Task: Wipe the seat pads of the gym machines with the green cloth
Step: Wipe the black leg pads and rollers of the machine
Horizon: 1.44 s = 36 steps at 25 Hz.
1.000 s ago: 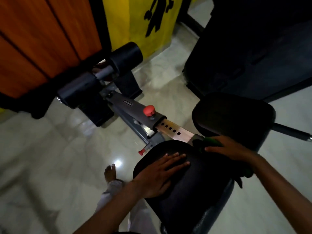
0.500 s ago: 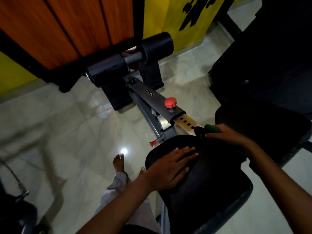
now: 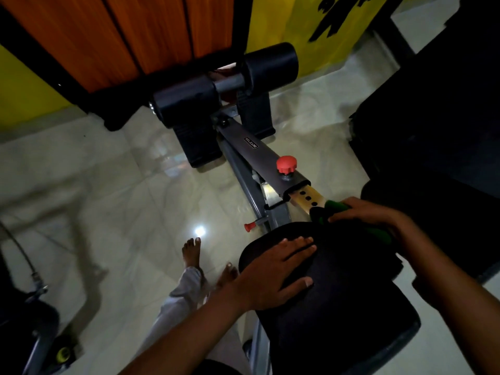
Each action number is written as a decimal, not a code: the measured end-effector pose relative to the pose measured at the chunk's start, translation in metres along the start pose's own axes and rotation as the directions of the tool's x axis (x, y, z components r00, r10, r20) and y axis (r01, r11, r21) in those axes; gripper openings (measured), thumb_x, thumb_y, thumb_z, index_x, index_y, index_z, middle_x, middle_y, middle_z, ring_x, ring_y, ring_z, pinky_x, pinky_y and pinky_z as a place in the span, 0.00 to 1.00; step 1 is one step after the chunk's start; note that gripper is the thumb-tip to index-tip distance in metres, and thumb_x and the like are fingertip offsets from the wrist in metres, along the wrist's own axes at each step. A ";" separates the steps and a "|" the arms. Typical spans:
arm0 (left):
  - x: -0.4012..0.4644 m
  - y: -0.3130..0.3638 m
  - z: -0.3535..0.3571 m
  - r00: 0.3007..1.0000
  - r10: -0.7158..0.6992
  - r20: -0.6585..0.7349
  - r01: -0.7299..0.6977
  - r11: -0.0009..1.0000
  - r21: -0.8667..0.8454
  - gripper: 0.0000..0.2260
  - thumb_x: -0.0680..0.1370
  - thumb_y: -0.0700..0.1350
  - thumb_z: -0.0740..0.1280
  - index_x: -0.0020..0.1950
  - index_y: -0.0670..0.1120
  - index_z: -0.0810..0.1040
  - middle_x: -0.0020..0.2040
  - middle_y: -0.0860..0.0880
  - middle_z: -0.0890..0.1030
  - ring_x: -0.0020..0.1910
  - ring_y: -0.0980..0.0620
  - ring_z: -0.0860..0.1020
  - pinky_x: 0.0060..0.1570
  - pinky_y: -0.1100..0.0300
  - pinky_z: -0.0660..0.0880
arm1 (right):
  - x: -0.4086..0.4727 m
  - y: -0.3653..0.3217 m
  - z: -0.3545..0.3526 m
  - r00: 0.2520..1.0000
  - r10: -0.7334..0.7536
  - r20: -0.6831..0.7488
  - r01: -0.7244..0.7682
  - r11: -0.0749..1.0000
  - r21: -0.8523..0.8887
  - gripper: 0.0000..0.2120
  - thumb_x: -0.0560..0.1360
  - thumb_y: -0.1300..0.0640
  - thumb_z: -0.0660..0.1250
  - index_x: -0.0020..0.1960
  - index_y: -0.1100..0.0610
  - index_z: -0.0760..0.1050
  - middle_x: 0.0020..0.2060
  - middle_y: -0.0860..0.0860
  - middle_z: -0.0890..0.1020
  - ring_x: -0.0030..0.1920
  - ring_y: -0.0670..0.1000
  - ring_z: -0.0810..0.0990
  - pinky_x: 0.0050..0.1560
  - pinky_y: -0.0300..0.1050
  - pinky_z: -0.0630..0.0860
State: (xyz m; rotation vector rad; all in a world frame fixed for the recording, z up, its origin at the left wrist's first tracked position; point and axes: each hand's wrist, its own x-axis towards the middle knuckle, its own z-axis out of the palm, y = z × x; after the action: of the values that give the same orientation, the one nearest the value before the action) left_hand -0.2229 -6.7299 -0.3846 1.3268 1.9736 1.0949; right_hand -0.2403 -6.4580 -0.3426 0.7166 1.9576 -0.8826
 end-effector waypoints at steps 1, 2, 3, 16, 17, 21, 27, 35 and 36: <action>0.001 0.000 0.000 1.000 0.000 -0.012 0.000 1.000 -0.013 0.25 0.81 0.53 0.58 0.76 0.44 0.61 0.76 0.48 0.61 0.76 0.54 0.56 0.75 0.54 0.52 | 0.006 -0.008 0.003 1.000 -0.015 0.001 0.015 1.000 0.004 0.02 0.74 0.58 0.69 0.43 0.54 0.77 0.42 0.53 0.81 0.41 0.49 0.79 0.41 0.36 0.74; 0.002 -0.001 0.001 1.000 0.000 -0.013 -0.001 1.000 -0.029 0.25 0.81 0.53 0.59 0.76 0.44 0.61 0.76 0.48 0.61 0.76 0.54 0.56 0.75 0.53 0.53 | 0.016 -0.017 0.010 0.999 -0.037 0.004 0.036 0.999 0.020 0.02 0.74 0.61 0.68 0.44 0.56 0.76 0.41 0.53 0.80 0.40 0.48 0.79 0.37 0.33 0.73; 0.001 -0.002 0.001 1.000 0.001 -0.004 -0.002 0.999 -0.037 0.25 0.81 0.53 0.59 0.76 0.44 0.61 0.76 0.48 0.61 0.76 0.54 0.57 0.75 0.53 0.53 | 0.027 -0.026 0.018 0.999 -0.053 0.014 0.052 0.998 0.040 0.03 0.75 0.64 0.67 0.46 0.57 0.75 0.39 0.53 0.79 0.38 0.47 0.80 0.34 0.31 0.72; -0.022 -0.023 -0.032 0.998 -0.056 0.021 0.056 0.998 -0.018 0.24 0.80 0.52 0.63 0.73 0.42 0.67 0.73 0.47 0.68 0.72 0.56 0.63 0.71 0.65 0.60 | 0.044 -0.049 0.030 0.989 -0.113 0.099 0.120 0.990 -0.070 0.11 0.74 0.64 0.67 0.56 0.57 0.74 0.51 0.56 0.77 0.48 0.51 0.77 0.45 0.38 0.73; -0.020 -0.025 -0.037 0.999 -0.041 0.034 0.041 0.999 -0.017 0.22 0.80 0.51 0.63 0.71 0.42 0.69 0.71 0.47 0.70 0.71 0.56 0.66 0.69 0.64 0.63 | 0.041 -0.050 0.032 0.988 -0.137 0.071 0.142 0.987 -0.071 0.13 0.75 0.63 0.67 0.59 0.58 0.74 0.54 0.56 0.76 0.52 0.53 0.76 0.49 0.39 0.72; 0.000 -0.059 -0.061 0.999 -0.045 0.020 0.044 0.996 0.078 0.17 0.80 0.44 0.61 0.68 0.41 0.73 0.66 0.45 0.74 0.65 0.54 0.69 0.66 0.62 0.65 | 0.020 -0.037 0.022 0.992 -0.116 -0.042 0.113 0.992 -0.064 0.16 0.74 0.59 0.69 0.61 0.56 0.72 0.52 0.52 0.72 0.51 0.50 0.73 0.35 0.28 0.68; 0.085 -0.123 -0.103 0.979 -0.070 0.189 0.010 0.952 0.305 0.22 0.79 0.40 0.64 0.72 0.40 0.66 0.72 0.40 0.67 0.69 0.42 0.68 0.67 0.49 0.69 | 0.005 -0.046 0.027 0.986 0.053 -0.159 -0.074 0.989 -0.130 0.26 0.71 0.46 0.69 0.67 0.53 0.71 0.58 0.55 0.77 0.54 0.55 0.77 0.47 0.40 0.67; 0.198 -0.173 -0.110 0.773 0.095 0.628 -0.380 0.861 0.337 0.27 0.80 0.46 0.57 0.76 0.35 0.54 0.76 0.37 0.55 0.75 0.38 0.54 0.72 0.43 0.60 | 0.002 -0.101 0.059 0.970 -0.005 -0.244 -0.122 0.855 -0.504 0.16 0.71 0.45 0.66 0.58 0.47 0.75 0.56 0.50 0.77 0.58 0.56 0.74 0.53 0.49 0.66; 0.199 -0.174 -0.109 0.745 0.114 0.657 -0.414 0.851 0.323 0.27 0.78 0.42 0.59 0.74 0.32 0.56 0.75 0.34 0.56 0.74 0.35 0.56 0.70 0.41 0.63 | 0.004 -0.112 0.066 0.974 -0.039 -0.224 -0.093 0.832 -0.547 0.17 0.72 0.46 0.65 0.60 0.48 0.74 0.57 0.50 0.76 0.60 0.57 0.73 0.55 0.50 0.66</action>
State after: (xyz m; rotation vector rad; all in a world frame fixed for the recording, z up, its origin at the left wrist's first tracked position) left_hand -0.4720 -6.6166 -0.4689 1.9662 1.5842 0.2021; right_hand -0.2949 -6.5756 -0.3371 0.5064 2.2487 -0.1779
